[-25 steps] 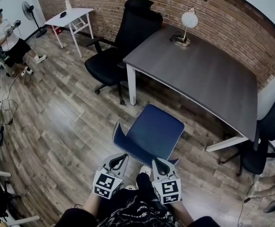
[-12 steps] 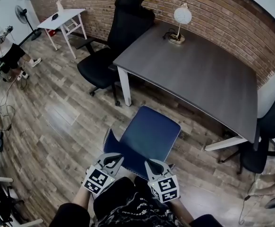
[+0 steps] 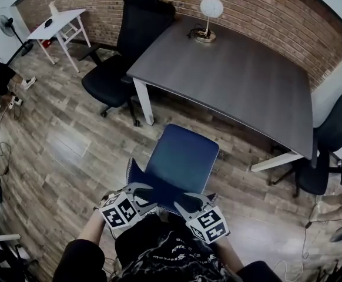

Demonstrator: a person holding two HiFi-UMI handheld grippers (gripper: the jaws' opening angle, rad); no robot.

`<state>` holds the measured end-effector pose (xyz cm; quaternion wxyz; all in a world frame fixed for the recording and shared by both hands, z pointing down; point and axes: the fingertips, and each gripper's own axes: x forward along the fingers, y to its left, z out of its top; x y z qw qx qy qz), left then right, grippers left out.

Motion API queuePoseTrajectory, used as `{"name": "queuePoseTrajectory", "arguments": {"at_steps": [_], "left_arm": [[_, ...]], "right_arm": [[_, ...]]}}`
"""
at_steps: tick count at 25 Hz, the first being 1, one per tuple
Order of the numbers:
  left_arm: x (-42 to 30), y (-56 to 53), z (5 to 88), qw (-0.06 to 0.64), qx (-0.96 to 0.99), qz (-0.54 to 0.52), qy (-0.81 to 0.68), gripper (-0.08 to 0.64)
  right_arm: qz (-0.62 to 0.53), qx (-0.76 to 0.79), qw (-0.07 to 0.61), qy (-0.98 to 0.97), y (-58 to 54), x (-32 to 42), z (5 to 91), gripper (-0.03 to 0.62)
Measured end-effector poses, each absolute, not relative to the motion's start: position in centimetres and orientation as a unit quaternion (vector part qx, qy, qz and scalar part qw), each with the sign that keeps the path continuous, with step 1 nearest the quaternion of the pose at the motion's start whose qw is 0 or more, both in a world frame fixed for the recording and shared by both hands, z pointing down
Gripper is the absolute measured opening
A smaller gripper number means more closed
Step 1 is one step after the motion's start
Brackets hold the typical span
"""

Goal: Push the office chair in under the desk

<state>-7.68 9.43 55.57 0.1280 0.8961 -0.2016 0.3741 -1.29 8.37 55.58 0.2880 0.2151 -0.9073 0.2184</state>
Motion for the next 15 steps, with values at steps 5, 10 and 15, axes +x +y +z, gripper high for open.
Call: {"name": "queuePoseTrajectory", "arguments": {"at_steps": [5,10,15], "left_arm": [[-7.8,9.5,56.6,0.099,0.893,0.418,-0.137,0.22],[-7.5,10.1,57.2,0.098,0.891,0.437,-0.078,0.225],[-7.1,10.9,58.1,0.092,0.886,0.453,-0.032,0.225]], "right_arm": [[0.208,0.195,0.33,-0.9,9.8,-1.7,56.4,0.175],[0.194,0.176,0.363,-0.894,11.2,-2.3,56.8,0.19],[0.179,0.157,0.407,-0.882,12.2,-2.5,58.3,0.193]]}}
